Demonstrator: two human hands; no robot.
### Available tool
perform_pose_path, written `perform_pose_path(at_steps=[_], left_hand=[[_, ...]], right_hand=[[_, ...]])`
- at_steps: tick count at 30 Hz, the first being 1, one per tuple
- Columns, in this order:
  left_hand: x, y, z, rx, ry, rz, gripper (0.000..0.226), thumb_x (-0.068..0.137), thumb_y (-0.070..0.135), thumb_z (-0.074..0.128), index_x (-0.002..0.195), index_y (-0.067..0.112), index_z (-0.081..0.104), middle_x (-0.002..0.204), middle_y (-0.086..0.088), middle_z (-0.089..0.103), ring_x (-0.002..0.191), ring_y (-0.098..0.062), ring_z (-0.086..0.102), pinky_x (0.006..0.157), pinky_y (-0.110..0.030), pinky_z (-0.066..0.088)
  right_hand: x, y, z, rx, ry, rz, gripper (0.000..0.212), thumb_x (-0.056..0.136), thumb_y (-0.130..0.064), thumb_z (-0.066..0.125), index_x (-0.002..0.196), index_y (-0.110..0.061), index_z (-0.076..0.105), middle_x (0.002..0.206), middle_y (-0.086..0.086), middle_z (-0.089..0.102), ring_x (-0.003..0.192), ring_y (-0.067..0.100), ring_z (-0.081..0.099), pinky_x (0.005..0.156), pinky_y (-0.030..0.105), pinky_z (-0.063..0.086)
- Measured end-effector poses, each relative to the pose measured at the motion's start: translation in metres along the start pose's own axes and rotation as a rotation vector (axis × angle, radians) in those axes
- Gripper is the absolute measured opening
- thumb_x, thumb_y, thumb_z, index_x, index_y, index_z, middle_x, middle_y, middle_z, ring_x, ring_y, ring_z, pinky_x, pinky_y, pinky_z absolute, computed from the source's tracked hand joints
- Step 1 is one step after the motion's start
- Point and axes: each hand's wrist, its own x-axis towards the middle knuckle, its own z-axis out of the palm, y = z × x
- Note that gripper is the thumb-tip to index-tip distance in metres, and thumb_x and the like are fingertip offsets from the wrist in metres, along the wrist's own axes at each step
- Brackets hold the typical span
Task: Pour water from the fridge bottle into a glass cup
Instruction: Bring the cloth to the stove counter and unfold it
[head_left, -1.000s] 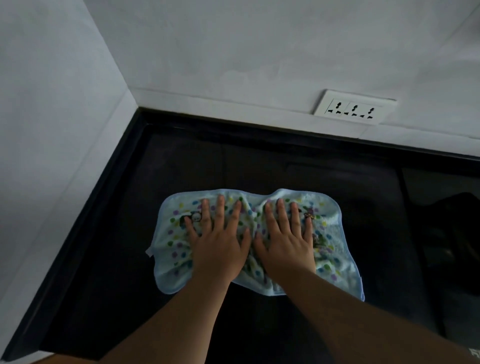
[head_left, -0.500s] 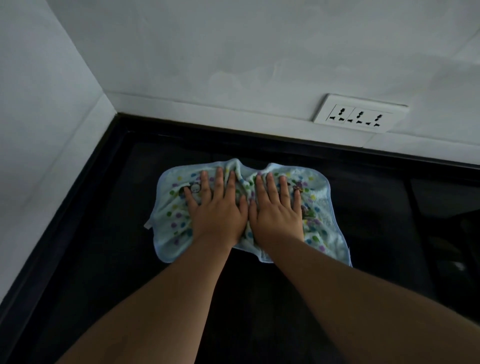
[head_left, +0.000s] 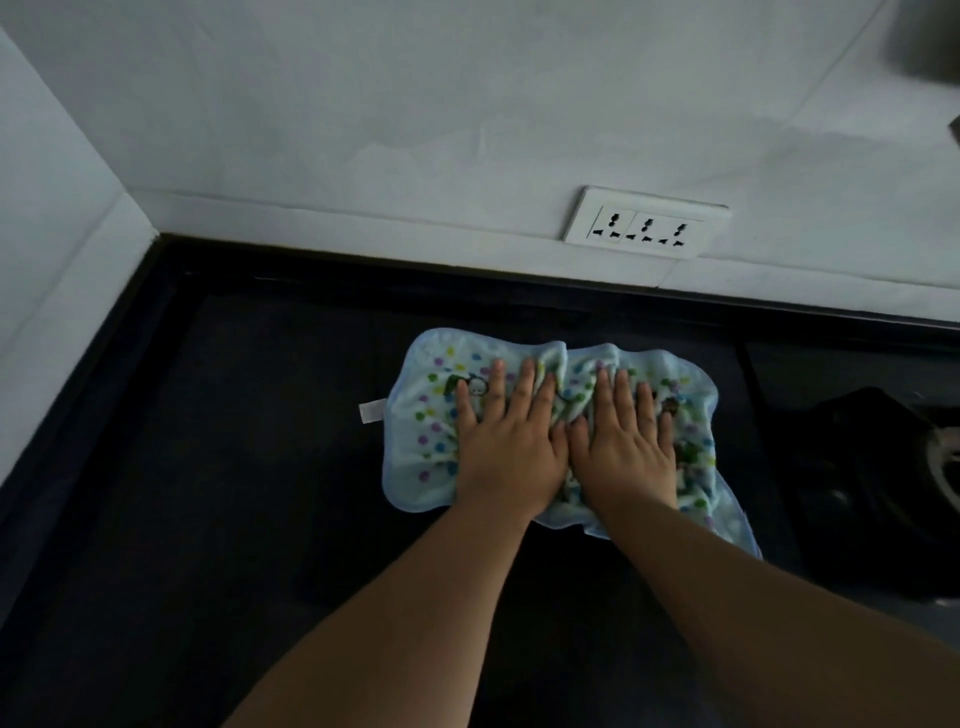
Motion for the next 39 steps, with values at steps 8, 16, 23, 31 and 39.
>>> perform_pose_path(at_steps=[8,16,23,31,39], left_hand=[[-0.019,-0.062,-0.017,0.029,0.021,-0.109,0.064,0.103,0.066,0.019,0.164,0.045,0.015,0.174,0.012,0.011,0.162,-0.021,0.000,0.126,-0.062,-0.005],[-0.067,-0.124,-0.034,0.047,-0.015,-0.377,0.064,0.101,0.068,0.004,0.159,0.051,-0.015,0.173,0.015,-0.014,0.160,-0.023,-0.020,0.122,-0.068,-0.010],[-0.117,-0.111,-0.031,0.046,0.024,-0.435,0.063,0.105,0.059,0.003,0.164,0.038,-0.006,0.174,0.013,-0.008,0.161,-0.018,-0.012,0.128,-0.056,-0.007],[-0.169,-0.059,-0.010,0.039,-0.004,-0.377,0.065,0.104,0.053,-0.002,0.165,0.030,-0.003,0.175,0.008,-0.007,0.161,-0.019,-0.011,0.129,-0.054,-0.005],[-0.223,0.011,0.012,0.033,-0.009,-0.080,0.058,0.107,0.044,0.026,0.162,0.026,0.034,0.169,0.005,0.030,0.161,-0.023,0.016,0.126,-0.057,0.020]], right_hand=[[-0.013,-0.068,0.010,0.028,-0.015,-0.043,0.075,0.101,-0.058,0.013,0.162,-0.027,-0.017,0.172,0.004,-0.019,0.157,0.029,-0.022,0.128,0.050,-0.007],[-0.039,-0.142,0.022,0.027,-0.044,-0.246,0.070,0.102,-0.059,0.008,0.163,-0.031,-0.013,0.172,0.000,-0.018,0.156,0.028,-0.026,0.123,0.058,-0.015],[-0.082,-0.137,0.028,0.076,-0.066,-0.346,0.066,0.103,-0.055,0.008,0.163,-0.034,-0.011,0.172,-0.008,-0.015,0.156,0.018,-0.026,0.125,0.054,-0.014],[-0.137,-0.079,0.030,0.117,-0.055,-0.342,0.062,0.106,-0.051,0.012,0.164,-0.036,-0.005,0.172,-0.016,-0.009,0.156,0.008,-0.021,0.129,0.042,-0.008],[-0.215,0.017,0.021,0.062,-0.037,-0.187,0.064,0.104,-0.057,0.013,0.164,-0.039,0.004,0.172,-0.016,-0.002,0.158,0.012,-0.013,0.128,0.050,-0.001]])
